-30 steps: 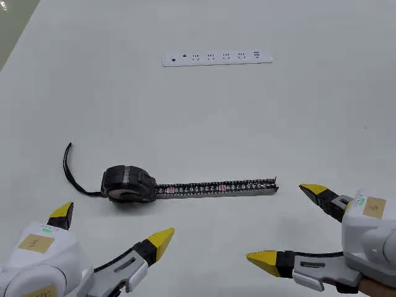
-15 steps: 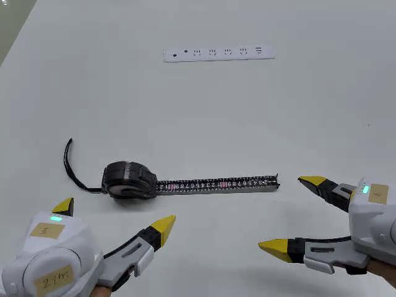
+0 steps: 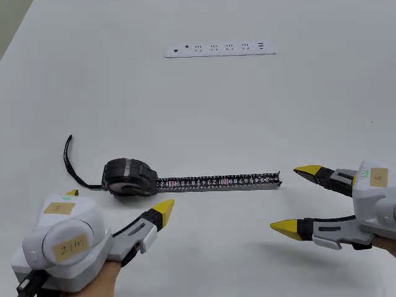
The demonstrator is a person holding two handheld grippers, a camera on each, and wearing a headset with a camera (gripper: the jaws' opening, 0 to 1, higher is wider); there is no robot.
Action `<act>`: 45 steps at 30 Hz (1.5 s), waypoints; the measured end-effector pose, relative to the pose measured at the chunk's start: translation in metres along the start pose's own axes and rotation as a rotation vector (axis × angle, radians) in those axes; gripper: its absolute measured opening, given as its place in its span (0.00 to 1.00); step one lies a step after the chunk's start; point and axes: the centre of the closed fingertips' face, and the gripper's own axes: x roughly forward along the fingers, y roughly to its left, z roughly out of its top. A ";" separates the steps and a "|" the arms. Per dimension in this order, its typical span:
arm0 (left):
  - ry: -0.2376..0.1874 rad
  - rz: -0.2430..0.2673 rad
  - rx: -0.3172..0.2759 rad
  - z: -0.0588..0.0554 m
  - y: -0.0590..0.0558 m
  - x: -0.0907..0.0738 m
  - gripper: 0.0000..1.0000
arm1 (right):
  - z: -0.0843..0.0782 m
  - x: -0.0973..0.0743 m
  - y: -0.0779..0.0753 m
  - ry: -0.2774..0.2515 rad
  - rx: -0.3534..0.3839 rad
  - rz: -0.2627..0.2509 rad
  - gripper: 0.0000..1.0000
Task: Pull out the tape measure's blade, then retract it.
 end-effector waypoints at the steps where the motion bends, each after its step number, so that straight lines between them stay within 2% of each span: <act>1: 0.002 0.001 -0.002 0.000 0.000 0.002 0.95 | 0.000 0.001 -0.002 0.000 -0.015 0.003 0.64; 10: 0.019 0.015 -0.024 -0.002 0.005 0.017 0.91 | -0.003 0.008 -0.010 0.006 -0.063 0.045 0.49; 29: 0.051 0.040 -0.055 0.001 0.015 0.040 0.80 | -0.006 0.029 -0.027 0.032 -0.139 0.096 0.31; 36: 0.063 0.043 -0.071 0.000 0.016 0.046 0.77 | -0.007 0.033 -0.030 0.038 -0.147 0.117 0.25; 39: 0.071 0.047 -0.074 -0.002 0.017 0.048 0.76 | -0.009 0.033 -0.031 0.041 -0.144 0.125 0.19; 45: 0.088 0.043 -0.086 -0.006 0.018 0.053 0.74 | -0.011 0.035 -0.030 0.045 -0.140 0.134 0.15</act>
